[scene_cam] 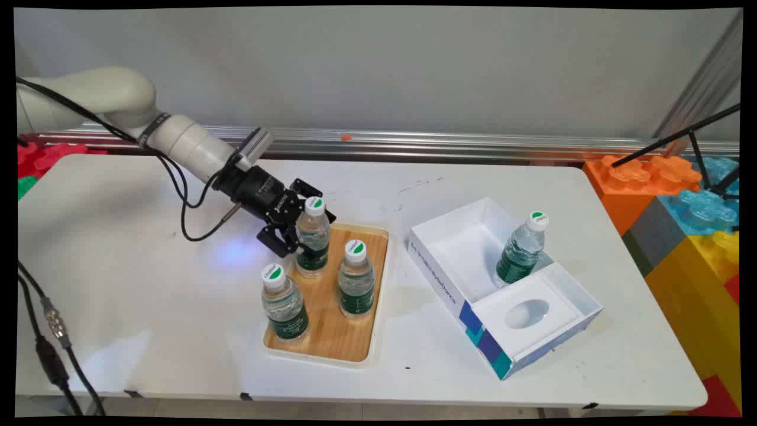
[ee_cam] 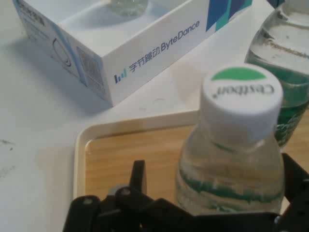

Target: Pick up the green bottle from the white box

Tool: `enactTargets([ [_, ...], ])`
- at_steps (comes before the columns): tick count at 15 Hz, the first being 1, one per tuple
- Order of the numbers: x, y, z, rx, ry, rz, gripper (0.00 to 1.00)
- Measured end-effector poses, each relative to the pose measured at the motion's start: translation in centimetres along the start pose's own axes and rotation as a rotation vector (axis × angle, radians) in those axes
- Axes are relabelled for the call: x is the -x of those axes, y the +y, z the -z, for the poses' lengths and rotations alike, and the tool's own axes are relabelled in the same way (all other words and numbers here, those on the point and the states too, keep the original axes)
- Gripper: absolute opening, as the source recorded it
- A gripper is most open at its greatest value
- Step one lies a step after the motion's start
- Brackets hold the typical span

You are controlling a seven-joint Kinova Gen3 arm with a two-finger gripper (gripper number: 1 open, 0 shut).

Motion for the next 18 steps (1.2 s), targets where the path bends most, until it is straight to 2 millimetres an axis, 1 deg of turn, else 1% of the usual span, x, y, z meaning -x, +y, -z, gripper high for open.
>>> enactTargets([
  [2, -0.7, -0.1, 0.8, -0.007, 0.005, 0.009, 1.00],
  [5, -2.8, -0.3, 2.4, -0.004, 0.027, 0.030, 1.00],
  [7, -4.6, -0.5, 3.5, 0.003, 0.047, 0.044, 1.00],
  [11, -8.3, -1.2, 5.1, 0.014, 0.090, 0.055, 1.00],
  [15, -12.0, -2.6, 5.6, 0.031, 0.124, 0.060, 1.00],
  [18, -14.2, -4.1, 4.6, 0.024, 0.119, 0.056, 1.00],
])
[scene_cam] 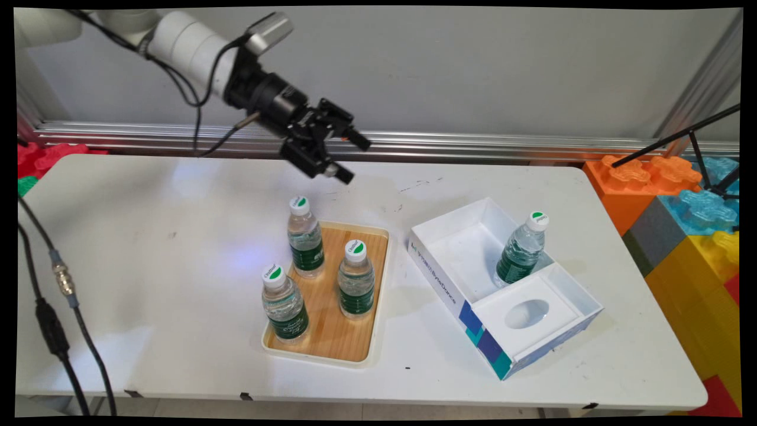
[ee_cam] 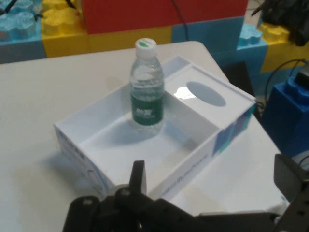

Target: Pick up the green bottle from the white box

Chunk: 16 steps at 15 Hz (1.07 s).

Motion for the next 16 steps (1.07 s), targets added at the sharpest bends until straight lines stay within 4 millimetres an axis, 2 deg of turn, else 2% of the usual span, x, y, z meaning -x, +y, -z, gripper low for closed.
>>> enactTargets([
  [8, -7.9, -3.7, -9.2, -0.059, -0.095, -0.033, 1.00],
  [12, -10.5, -3.6, -13.7, -0.078, -0.136, -0.020, 1.00],
  [16, -11.2, -2.4, -18.8, -0.090, -0.207, -0.018, 1.00],
])
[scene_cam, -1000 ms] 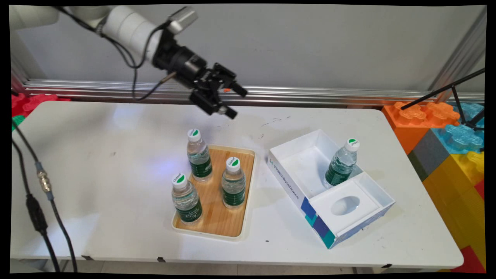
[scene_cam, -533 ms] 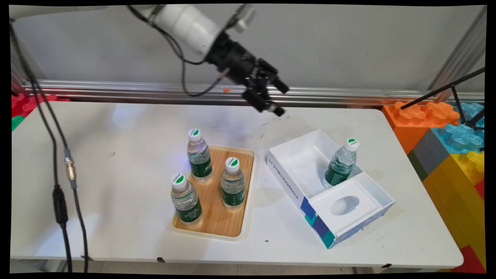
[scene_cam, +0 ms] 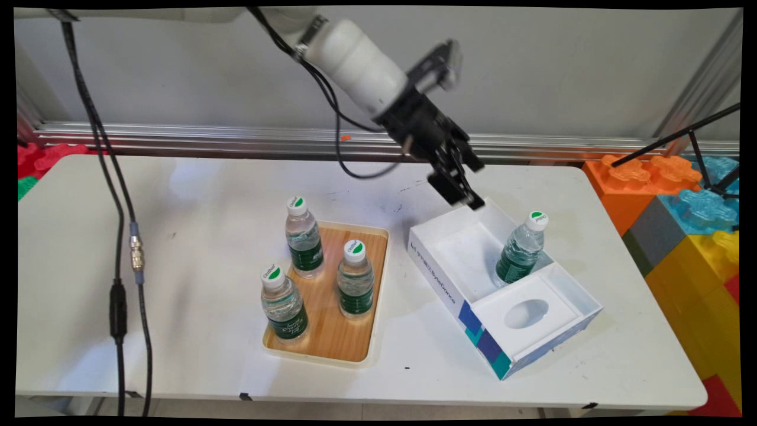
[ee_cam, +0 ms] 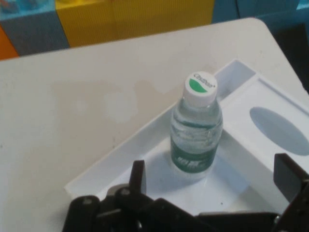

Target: Pick up the green bottle from the white box

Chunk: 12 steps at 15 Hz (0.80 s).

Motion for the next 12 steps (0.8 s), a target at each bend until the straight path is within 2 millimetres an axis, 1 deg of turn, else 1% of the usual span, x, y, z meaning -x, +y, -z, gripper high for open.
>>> enactTargets([
  [2, -0.6, 1.0, -2.4, -0.007, -0.030, 0.012, 1.00],
  [5, -1.1, 2.1, -5.4, -0.026, -0.062, 0.043, 1.00],
  [8, -1.2, 3.0, -8.0, -0.051, -0.080, 0.084, 1.00],
  [12, -1.2, 3.7, -10.9, -0.071, -0.091, 0.149, 1.00],
])
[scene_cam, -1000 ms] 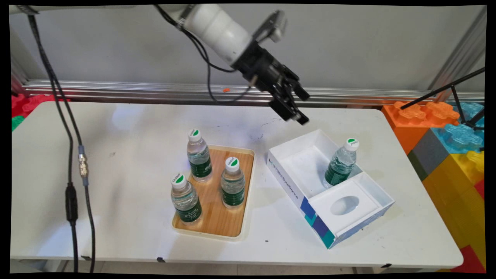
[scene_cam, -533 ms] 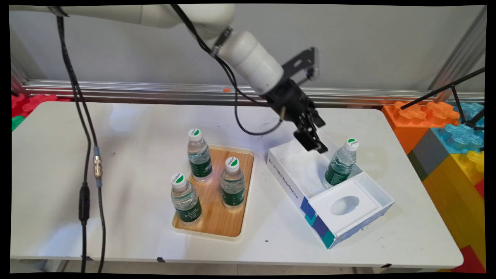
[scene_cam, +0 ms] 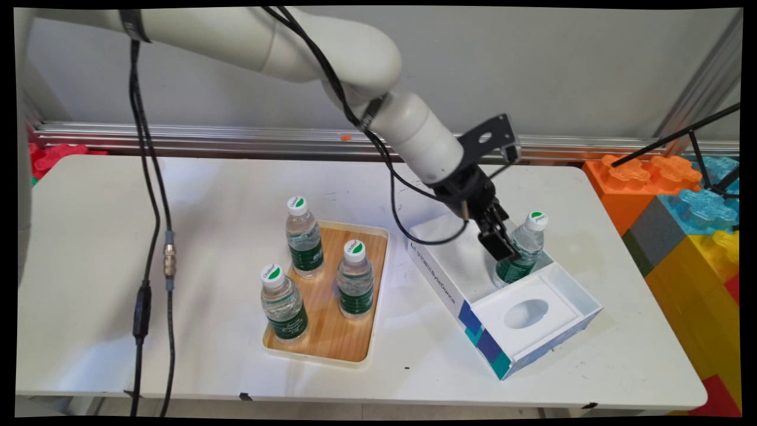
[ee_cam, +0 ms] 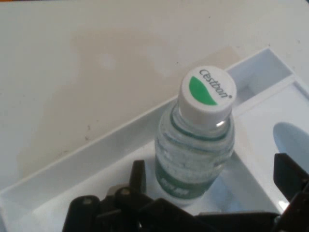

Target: Pick up the green bottle from the white box

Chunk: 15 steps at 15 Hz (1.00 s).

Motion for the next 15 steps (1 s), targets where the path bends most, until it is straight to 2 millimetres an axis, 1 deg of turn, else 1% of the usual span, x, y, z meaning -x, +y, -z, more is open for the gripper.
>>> enactTargets([
  [3, -0.2, 0.6, -1.8, -0.007, 0.002, 0.052, 1.00],
  [15, -0.5, 1.9, -5.8, -0.044, 0.042, 0.167, 1.00],
])
